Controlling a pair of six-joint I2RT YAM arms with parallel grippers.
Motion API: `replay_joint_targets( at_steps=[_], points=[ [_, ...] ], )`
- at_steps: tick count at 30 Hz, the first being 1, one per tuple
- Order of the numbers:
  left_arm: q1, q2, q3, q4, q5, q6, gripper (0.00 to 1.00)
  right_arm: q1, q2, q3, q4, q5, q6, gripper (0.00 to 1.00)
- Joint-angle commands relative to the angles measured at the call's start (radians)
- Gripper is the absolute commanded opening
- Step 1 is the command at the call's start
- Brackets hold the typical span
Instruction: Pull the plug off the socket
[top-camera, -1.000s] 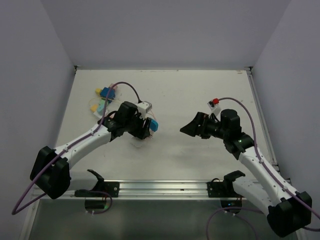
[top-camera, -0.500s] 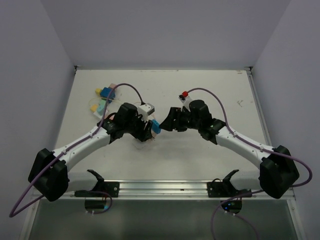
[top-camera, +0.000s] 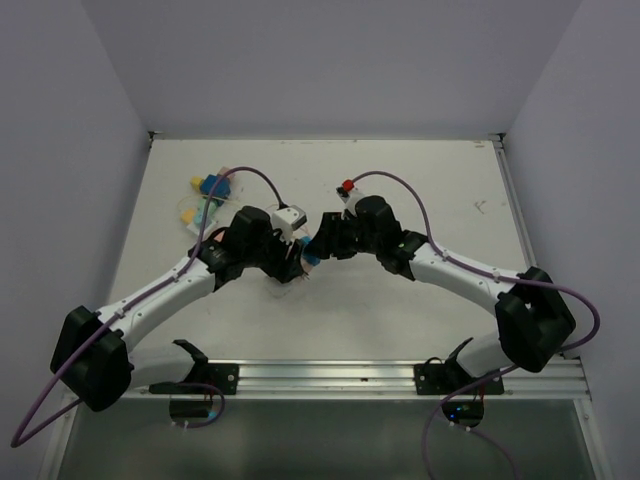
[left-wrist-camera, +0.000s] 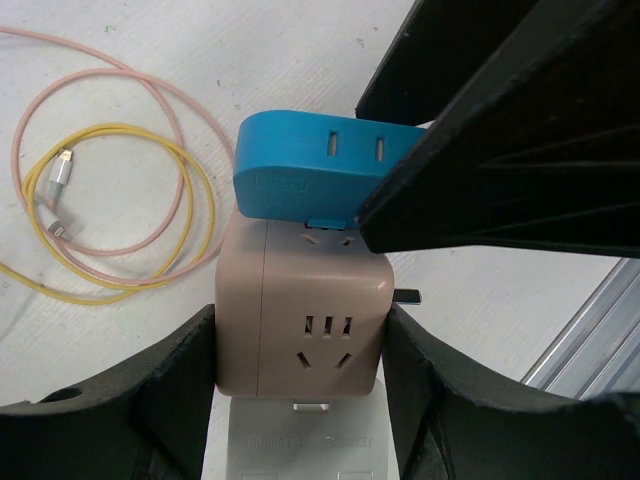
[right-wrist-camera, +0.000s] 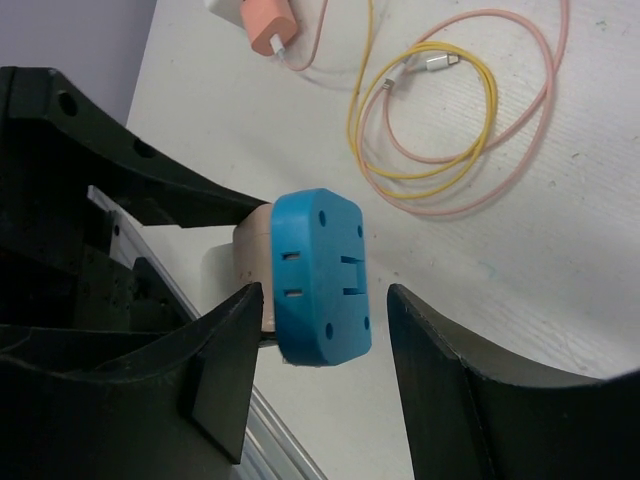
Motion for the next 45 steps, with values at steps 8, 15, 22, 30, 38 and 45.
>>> replay_joint_targets(
  at_steps=[8,15,22,30,38,45],
  points=[
    [-0.005,-0.08,-0.011,0.1,-0.024,0.023,0.0,0.001,0.016,0.011,0.075,0.049,0.014,0.37],
    [-0.005,-0.105,-0.02,0.112,-0.045,0.025,0.0,-0.007,-0.027,-0.009,0.097,0.02,0.064,0.11],
    [-0.005,-0.129,-0.032,0.131,-0.05,0.028,0.0,-0.09,-0.078,-0.099,0.195,-0.081,0.236,0.0],
    [-0.005,-0.12,-0.034,0.135,-0.041,0.027,0.0,-0.16,-0.109,-0.171,0.354,-0.166,0.365,0.0],
    [-0.005,-0.111,-0.034,0.129,-0.033,0.027,0.0,-0.209,-0.175,-0.21,0.347,-0.117,0.379,0.0],
    [-0.008,-0.013,-0.015,0.088,-0.01,0.019,0.0,-0.242,-0.241,-0.153,0.178,0.001,0.242,0.0]
  ],
)
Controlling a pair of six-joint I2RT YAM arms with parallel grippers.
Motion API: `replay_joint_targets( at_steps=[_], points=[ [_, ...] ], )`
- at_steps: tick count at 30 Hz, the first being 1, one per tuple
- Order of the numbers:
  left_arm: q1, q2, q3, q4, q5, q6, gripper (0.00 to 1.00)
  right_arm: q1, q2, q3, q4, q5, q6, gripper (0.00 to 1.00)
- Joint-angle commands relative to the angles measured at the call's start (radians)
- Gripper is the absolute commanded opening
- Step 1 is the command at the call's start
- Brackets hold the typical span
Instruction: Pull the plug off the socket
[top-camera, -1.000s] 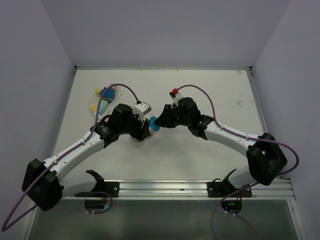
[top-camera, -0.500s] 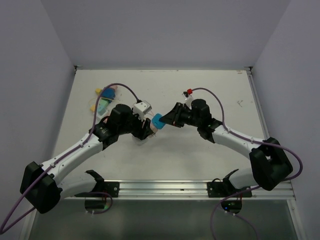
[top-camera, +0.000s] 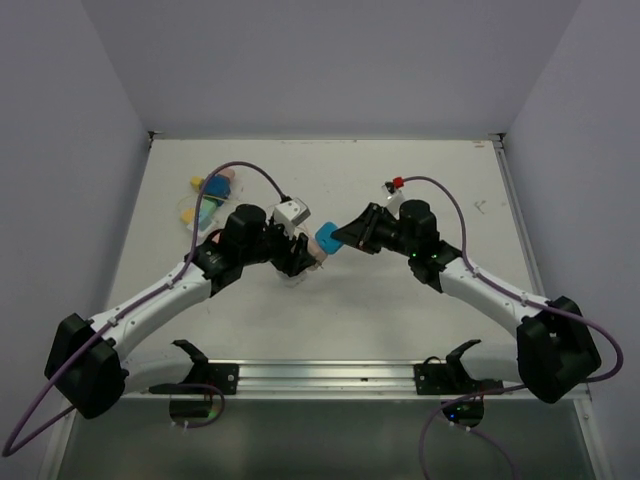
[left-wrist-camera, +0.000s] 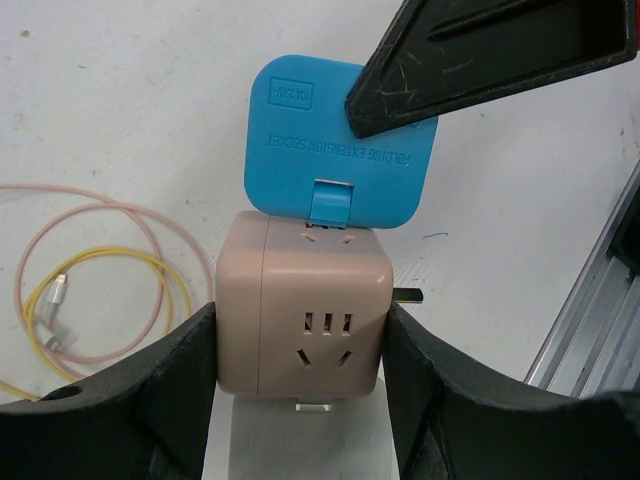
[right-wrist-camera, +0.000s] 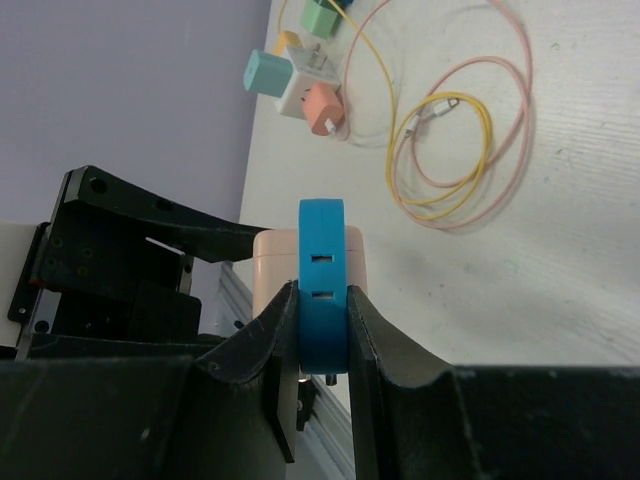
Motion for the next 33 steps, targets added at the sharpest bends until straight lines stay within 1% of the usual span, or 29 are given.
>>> replay_joint_targets(
  at_steps=[1,4,7,14,19,22,26,29,30,33],
  points=[
    [0.004,0.071,0.019,-0.107,-0.061,0.01,0.0,-0.053,-0.069,0.075,-0.066,0.136,-0.094,0.0],
    [-0.007,0.123,0.036,-0.141,-0.074,0.009,0.0,-0.077,-0.087,0.083,-0.116,0.156,-0.14,0.0],
    [-0.013,0.132,0.035,-0.148,-0.098,0.009,0.0,-0.117,-0.107,0.08,-0.145,0.157,-0.164,0.0],
    [-0.03,0.163,0.042,-0.17,-0.111,0.013,0.0,-0.246,-0.146,0.069,-0.185,0.104,-0.197,0.0],
    [-0.033,0.137,0.038,-0.156,-0.122,0.009,0.0,-0.312,-0.153,0.06,-0.183,0.075,-0.2,0.0],
    [-0.033,0.115,0.035,-0.151,-0.163,0.002,0.0,-0.349,-0.146,0.044,-0.171,0.081,-0.206,0.0],
    [-0.033,0.098,0.036,-0.151,-0.18,-0.001,0.0,-0.38,-0.088,0.024,-0.081,0.084,-0.204,0.0],
    [-0.033,0.091,0.036,-0.144,-0.188,-0.002,0.0,-0.38,0.024,0.047,-0.021,0.075,-0.201,0.0],
    [-0.031,0.091,0.035,-0.144,-0.19,-0.004,0.0,-0.38,0.085,0.055,0.002,0.066,-0.194,0.0],
    [-0.031,0.089,0.035,-0.141,-0.191,-0.004,0.0,-0.38,0.188,0.084,0.114,0.012,-0.14,0.0]
  ],
)
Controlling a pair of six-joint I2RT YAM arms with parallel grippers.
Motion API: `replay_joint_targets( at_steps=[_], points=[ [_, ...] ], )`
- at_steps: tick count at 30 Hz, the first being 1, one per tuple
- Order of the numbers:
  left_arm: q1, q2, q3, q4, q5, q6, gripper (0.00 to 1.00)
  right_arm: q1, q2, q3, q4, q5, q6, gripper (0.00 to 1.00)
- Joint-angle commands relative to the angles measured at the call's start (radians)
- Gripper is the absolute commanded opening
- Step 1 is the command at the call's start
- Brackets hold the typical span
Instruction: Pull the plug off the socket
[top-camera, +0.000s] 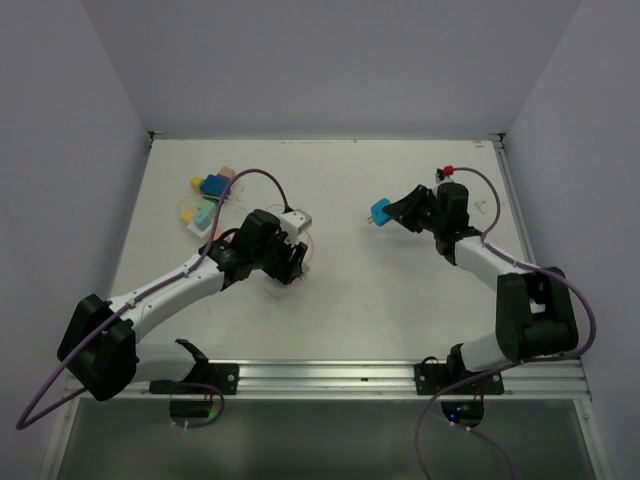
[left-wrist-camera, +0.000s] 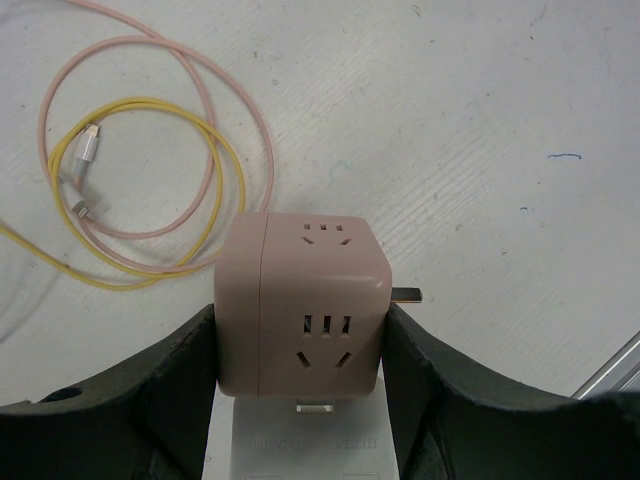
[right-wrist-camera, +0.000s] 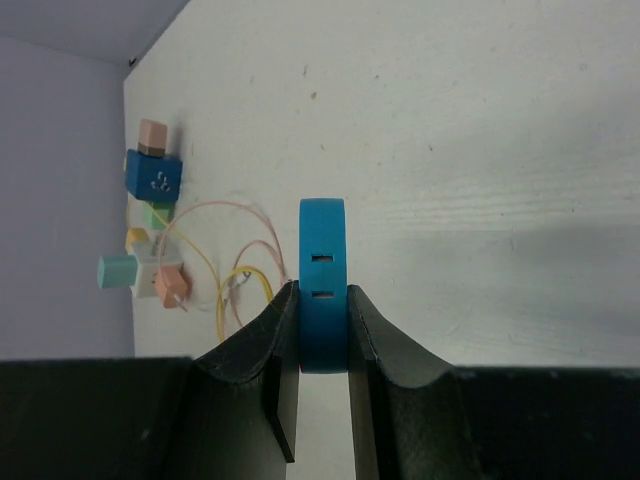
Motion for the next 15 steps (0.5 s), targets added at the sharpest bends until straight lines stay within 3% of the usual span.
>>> replay_joint_targets(
  at_steps=[1,7,15],
  points=[
    [-0.005,-0.033,0.009,0.044,-0.013,-0.003,0.0,-0.001,0.147,0.066,0.179,-0.076,0.057,0.0],
    [-0.005,-0.033,0.009,0.047,-0.016,0.0,0.0,0.01,0.399,0.189,0.284,-0.159,0.096,0.0],
    [-0.007,-0.028,0.008,0.052,-0.018,0.001,0.0,0.017,0.603,0.333,0.298,-0.164,0.111,0.0]
  ],
)
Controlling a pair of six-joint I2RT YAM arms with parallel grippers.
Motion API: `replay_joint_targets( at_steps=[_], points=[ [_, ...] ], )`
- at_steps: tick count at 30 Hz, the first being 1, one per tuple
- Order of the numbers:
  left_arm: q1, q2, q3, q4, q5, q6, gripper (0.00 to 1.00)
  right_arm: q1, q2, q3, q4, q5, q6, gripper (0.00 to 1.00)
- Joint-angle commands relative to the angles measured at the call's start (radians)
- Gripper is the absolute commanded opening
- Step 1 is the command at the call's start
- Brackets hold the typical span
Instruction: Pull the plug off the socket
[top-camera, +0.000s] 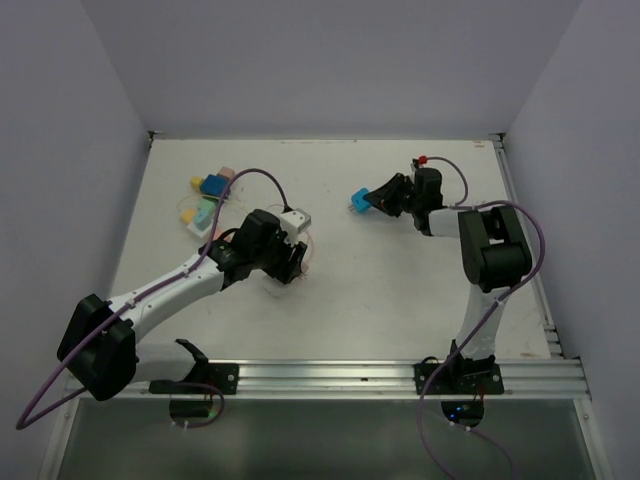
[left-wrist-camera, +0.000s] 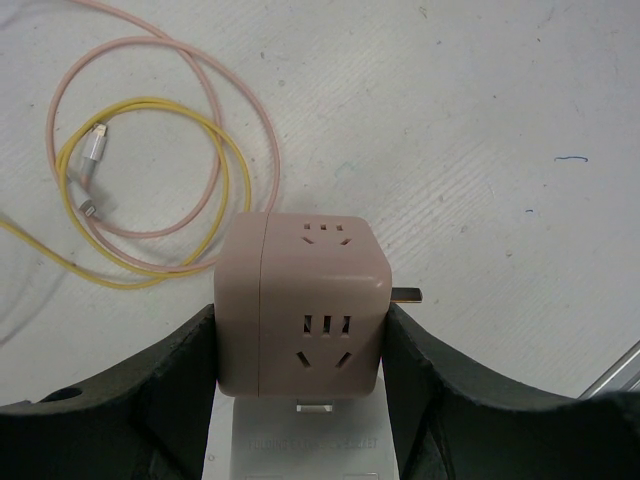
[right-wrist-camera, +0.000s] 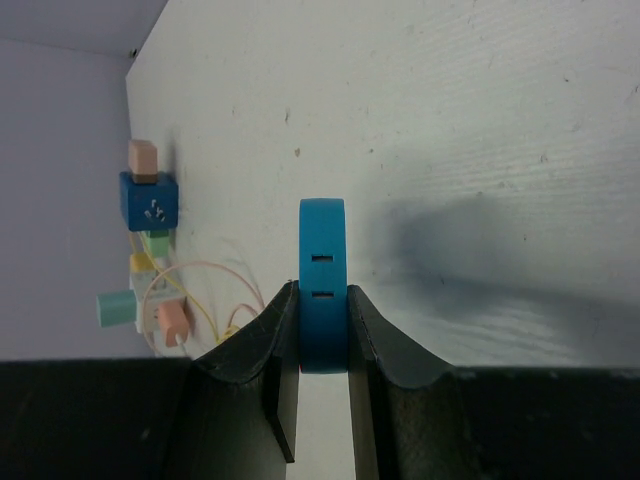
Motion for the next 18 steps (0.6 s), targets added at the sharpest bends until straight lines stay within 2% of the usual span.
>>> replay_joint_targets(
  at_steps=[1,2,5,6,8,9,11,14,18],
  points=[
    [-0.005,-0.026,0.008,0.052,-0.007,0.001,0.0,0.004,0.057,0.073,0.061,-0.02,0.011,0.02],
    [-0.005,-0.026,0.008,0.052,-0.006,0.001,0.0,0.006,0.075,0.079,0.038,-0.017,0.003,0.12],
    [-0.007,-0.025,0.008,0.052,-0.006,0.003,0.0,0.004,0.083,0.093,-0.017,0.005,-0.034,0.28],
    [-0.007,-0.025,0.008,0.052,-0.006,0.001,0.0,0.004,0.08,0.091,-0.03,0.012,-0.046,0.37],
    [-0.007,-0.025,0.009,0.052,-0.004,0.003,0.0,0.001,0.072,0.088,-0.068,0.037,-0.074,0.46],
    [-0.007,-0.023,0.008,0.05,-0.003,0.003,0.0,0.0,0.059,0.083,-0.084,0.046,-0.084,0.55],
    [-0.007,-0.024,0.009,0.052,-0.001,0.003,0.0,-0.004,0.039,0.076,-0.119,0.078,-0.118,0.66],
    [-0.005,-0.024,0.009,0.05,0.002,0.003,0.0,-0.013,-0.014,0.054,-0.168,0.114,-0.149,0.79],
    [-0.007,-0.028,0.011,0.049,0.008,0.001,0.0,-0.023,-0.099,0.005,-0.229,0.198,-0.192,0.91]
  ],
)
